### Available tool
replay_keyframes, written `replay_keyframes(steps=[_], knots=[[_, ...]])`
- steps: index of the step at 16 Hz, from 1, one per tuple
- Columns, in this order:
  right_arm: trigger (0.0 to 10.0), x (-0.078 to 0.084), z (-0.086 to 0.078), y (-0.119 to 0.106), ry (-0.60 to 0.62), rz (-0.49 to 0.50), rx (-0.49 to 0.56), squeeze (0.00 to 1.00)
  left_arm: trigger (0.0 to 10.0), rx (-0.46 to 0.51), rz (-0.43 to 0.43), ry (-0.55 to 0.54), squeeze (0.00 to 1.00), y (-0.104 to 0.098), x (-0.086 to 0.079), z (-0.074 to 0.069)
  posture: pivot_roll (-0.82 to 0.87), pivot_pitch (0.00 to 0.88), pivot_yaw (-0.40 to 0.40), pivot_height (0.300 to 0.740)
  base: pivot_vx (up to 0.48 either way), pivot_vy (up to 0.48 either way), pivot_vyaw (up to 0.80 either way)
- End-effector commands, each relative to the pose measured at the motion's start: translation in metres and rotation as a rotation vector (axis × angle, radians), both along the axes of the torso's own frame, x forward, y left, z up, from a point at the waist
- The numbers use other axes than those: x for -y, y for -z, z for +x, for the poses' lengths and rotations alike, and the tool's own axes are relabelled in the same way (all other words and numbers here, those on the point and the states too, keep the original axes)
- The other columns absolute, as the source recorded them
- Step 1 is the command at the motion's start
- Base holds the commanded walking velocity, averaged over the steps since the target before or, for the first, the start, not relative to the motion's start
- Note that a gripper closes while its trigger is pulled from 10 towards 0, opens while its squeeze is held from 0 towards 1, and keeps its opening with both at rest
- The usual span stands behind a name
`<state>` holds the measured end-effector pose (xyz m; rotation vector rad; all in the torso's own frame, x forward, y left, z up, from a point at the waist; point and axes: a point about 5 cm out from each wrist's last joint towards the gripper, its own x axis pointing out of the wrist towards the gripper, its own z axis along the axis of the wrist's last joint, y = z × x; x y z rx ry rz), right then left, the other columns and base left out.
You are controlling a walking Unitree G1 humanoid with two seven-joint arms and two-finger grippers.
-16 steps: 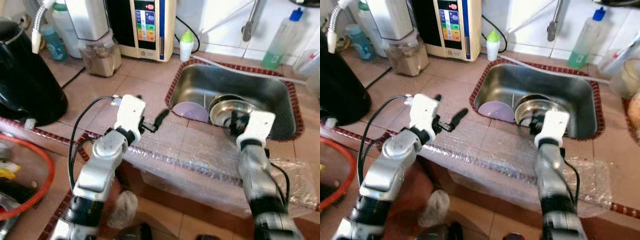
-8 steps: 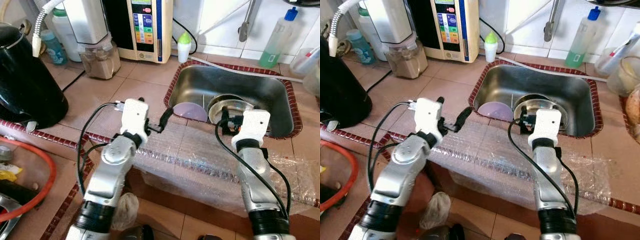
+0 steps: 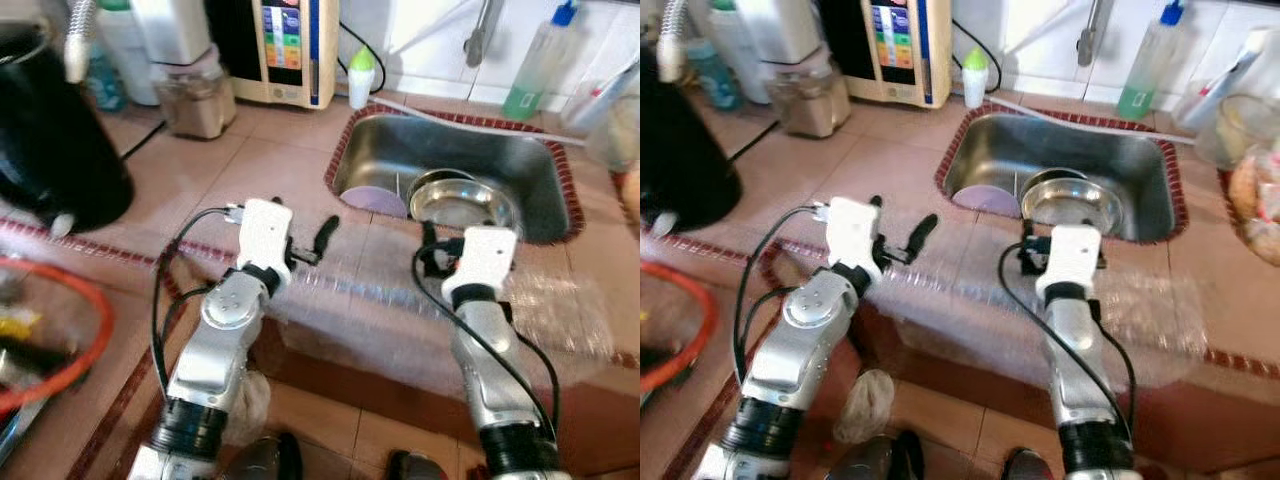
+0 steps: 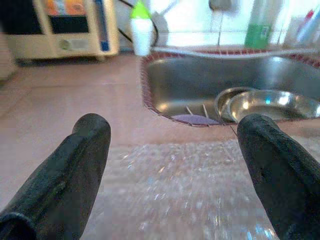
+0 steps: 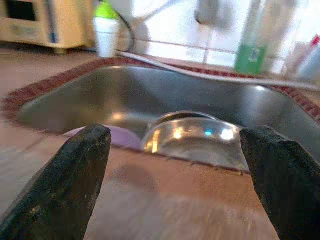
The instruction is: Kitchen organization
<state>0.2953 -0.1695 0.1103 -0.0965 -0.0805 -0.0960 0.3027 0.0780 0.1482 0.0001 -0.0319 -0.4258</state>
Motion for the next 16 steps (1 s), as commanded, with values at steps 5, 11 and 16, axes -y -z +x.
replay_keyframes(steps=[5,11,16], knots=[[10.0,-0.006,0.005,-0.003,-0.036,-0.025,0.01,0.0,10.0,0.011,0.012,-0.008,0.0,-0.001,-0.007,0.0,-0.02,0.0,0.029,0.74,-0.293,0.0,0.0],[10.0,0.002,-0.004,0.027,-0.024,-0.029,-0.096,0.0,10.0,-0.094,0.054,-0.033,0.0,0.039,-0.016,-0.01,-0.01,0.0,0.018,0.74,-0.129,0.0,0.0],[10.0,0.021,-0.03,0.112,0.016,0.019,-0.465,0.0,10.0,-0.447,0.059,-0.113,0.0,0.144,-0.055,-0.041,-0.01,0.0,0.005,0.74,0.0,-0.09,-0.48]])
